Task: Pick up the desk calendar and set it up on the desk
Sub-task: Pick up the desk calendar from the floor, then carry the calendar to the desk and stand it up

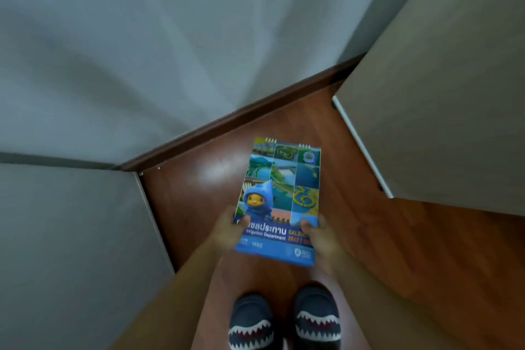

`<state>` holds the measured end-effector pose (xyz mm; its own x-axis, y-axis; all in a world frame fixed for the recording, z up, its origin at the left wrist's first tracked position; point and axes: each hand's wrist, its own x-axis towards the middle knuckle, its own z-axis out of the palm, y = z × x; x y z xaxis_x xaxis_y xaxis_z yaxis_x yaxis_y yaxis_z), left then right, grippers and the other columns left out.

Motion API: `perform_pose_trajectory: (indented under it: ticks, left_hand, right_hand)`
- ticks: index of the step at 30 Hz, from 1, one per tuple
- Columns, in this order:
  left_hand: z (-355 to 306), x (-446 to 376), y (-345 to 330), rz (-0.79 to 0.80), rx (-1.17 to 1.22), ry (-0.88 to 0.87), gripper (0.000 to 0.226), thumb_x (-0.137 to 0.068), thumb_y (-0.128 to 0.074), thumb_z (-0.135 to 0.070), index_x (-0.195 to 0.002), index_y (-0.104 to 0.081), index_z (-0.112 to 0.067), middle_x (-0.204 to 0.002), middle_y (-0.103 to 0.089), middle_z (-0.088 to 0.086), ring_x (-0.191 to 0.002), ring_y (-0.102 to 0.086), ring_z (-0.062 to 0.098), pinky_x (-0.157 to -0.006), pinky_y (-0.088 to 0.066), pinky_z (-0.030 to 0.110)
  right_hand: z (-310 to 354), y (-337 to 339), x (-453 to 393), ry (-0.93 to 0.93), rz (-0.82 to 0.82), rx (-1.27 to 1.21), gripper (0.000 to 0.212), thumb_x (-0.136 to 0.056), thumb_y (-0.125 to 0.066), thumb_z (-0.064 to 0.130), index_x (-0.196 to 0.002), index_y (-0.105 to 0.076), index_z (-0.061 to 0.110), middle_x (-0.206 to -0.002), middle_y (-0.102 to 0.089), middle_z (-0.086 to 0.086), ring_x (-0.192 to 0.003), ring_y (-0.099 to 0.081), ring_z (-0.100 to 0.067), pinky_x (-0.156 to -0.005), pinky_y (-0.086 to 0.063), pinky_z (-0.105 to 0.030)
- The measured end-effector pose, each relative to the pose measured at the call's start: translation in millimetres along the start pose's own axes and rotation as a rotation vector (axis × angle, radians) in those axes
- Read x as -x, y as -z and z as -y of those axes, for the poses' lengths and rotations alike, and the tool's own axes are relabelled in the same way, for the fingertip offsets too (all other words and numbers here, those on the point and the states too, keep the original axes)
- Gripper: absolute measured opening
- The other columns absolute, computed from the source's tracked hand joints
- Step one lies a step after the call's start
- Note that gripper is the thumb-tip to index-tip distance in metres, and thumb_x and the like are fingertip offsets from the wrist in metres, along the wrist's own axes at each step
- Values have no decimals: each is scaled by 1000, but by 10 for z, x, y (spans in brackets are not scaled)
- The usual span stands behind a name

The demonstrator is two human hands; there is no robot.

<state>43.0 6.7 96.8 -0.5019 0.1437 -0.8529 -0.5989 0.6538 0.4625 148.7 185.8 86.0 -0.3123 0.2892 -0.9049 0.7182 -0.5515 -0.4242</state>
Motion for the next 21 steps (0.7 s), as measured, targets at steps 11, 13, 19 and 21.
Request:
perform_pose_trajectory:
  ticks: [11,13,19,21]
  left_hand:
    - [-2145,2835,857,135,123,-139,14,-86,-64,-15,-90,-74,-8,-82,-77,10,-68,-72,18,-60,-53,27]
    - [-2521,3349,980,145,72,-222,15,-85,-66,-19,-87,-75,-7,-87,-76,14,-71,-70,18,-64,-53,27]
    - [-3254,4348,962,217,-107,-456,58,-56,-80,-58,-93,-76,-13,-97,-77,16,-96,-70,35,-94,-50,49]
    - [-3590,4753,761,206,-184,-540,49,-64,-78,-52,-94,-75,-14,-98,-77,13,-99,-70,31,-94,-51,45]
  right_hand:
    - [1932,523,2981,252,187,43,25,-88,-59,5,-113,-56,7,-103,-70,-19,-89,-68,-33,-84,-54,-52]
    - [2251,644,3578,351,181,81,33,-86,-64,12,-117,-55,8,-112,-68,-17,-97,-67,-30,-87,-54,-49]
    - [2802,1240,5111,652,109,93,20,-90,-58,10,-107,-60,20,-109,-71,-14,-101,-67,-32,-91,-54,-49]
    - [2887,1538,5479,749,40,103,28,-88,-59,8,-110,-58,27,-105,-72,-5,-98,-68,-20,-90,-53,-41]
